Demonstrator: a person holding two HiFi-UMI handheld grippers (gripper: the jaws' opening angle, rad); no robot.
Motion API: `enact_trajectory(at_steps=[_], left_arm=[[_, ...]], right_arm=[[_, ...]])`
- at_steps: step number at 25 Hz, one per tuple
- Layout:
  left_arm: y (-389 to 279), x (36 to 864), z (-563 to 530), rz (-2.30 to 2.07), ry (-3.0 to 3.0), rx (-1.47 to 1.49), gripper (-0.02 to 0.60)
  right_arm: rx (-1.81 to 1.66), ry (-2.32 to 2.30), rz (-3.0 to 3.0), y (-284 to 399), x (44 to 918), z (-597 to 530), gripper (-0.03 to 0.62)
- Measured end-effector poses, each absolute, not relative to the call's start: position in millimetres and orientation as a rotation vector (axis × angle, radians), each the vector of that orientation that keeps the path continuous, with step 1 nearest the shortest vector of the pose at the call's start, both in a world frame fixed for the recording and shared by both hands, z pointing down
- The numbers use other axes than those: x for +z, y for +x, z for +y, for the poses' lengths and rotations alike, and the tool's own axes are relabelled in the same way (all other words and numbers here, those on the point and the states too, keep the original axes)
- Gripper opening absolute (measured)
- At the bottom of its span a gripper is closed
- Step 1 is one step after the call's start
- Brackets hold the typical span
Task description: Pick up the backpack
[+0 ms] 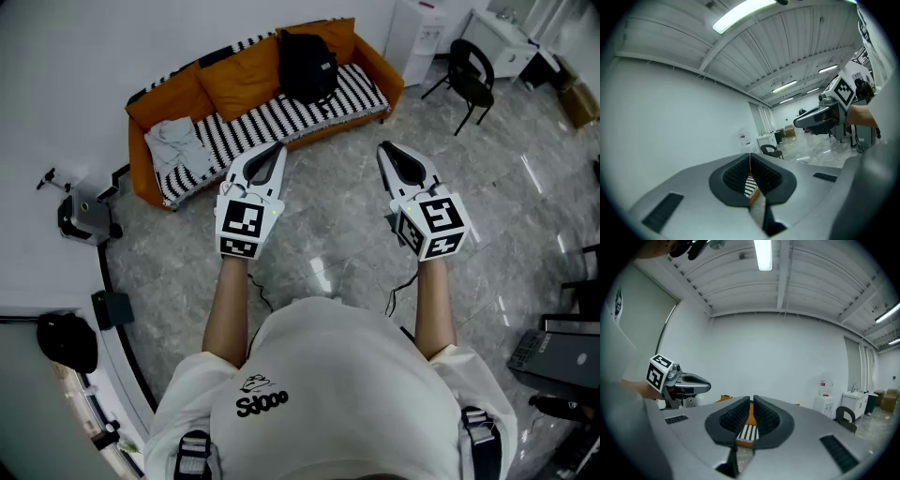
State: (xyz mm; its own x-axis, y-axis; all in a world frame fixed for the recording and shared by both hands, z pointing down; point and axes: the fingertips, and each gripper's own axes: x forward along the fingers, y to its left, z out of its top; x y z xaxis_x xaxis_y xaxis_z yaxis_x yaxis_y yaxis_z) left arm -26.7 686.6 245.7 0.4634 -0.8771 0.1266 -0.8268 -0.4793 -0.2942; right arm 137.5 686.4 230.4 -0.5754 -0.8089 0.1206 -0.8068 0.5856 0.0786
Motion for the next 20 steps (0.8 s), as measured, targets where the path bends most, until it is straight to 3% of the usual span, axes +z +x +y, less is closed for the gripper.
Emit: enact_trajectory(at_steps=[20], left_arm=[[36.3, 262.3, 666.0, 1.566, -2.479, -0.434, 0.023]], right_arm=[[-0.019, 1.323, -2.687, 205.4, 245.6, 653.4, 0.051]])
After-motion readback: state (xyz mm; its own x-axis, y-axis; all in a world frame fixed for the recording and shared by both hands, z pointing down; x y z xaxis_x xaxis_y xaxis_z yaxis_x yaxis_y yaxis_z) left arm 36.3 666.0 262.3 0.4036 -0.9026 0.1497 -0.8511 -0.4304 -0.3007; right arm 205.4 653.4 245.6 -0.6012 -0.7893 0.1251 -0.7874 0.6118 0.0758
